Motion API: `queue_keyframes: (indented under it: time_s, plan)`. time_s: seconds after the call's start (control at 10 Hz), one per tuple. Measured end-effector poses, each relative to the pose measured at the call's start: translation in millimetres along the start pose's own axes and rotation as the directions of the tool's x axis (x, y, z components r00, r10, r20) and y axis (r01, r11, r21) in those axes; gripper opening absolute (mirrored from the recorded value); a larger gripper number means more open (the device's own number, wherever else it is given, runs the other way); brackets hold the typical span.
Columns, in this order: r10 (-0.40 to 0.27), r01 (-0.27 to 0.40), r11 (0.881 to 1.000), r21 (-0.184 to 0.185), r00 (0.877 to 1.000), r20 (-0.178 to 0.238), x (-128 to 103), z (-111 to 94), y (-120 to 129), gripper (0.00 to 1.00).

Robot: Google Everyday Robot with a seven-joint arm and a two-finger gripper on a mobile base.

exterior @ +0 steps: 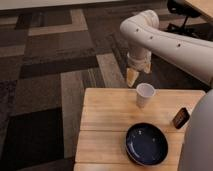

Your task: Pick up the ceramic cup

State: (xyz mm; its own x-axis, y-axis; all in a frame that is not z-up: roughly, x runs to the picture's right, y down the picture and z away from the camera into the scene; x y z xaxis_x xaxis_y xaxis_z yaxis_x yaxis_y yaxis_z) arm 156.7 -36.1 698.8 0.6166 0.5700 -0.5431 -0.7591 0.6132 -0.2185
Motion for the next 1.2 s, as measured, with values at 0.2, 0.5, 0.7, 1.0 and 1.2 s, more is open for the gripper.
queue_keyframes:
  time_s: [0.2, 0.5, 0.7, 1.0, 1.2]
  plan:
    - [-0.036, 0.036, 0.996, 0.081, 0.999, 0.004, -1.9, 26.5, 20.5, 0.65]
    - [-0.066, 0.064, 0.989, 0.132, 0.998, 0.011, 0.3, 43.9, 33.7, 0.65]
    - [-0.067, 0.065, 0.989, 0.133, 0.998, 0.011, 0.0, 43.6, 33.8, 0.65]
    - [-0.067, 0.065, 0.989, 0.133, 0.998, 0.011, -0.2, 43.5, 34.0, 0.65]
    - [-0.066, 0.064, 0.989, 0.132, 0.998, 0.010, 0.1, 43.6, 33.8, 0.65]
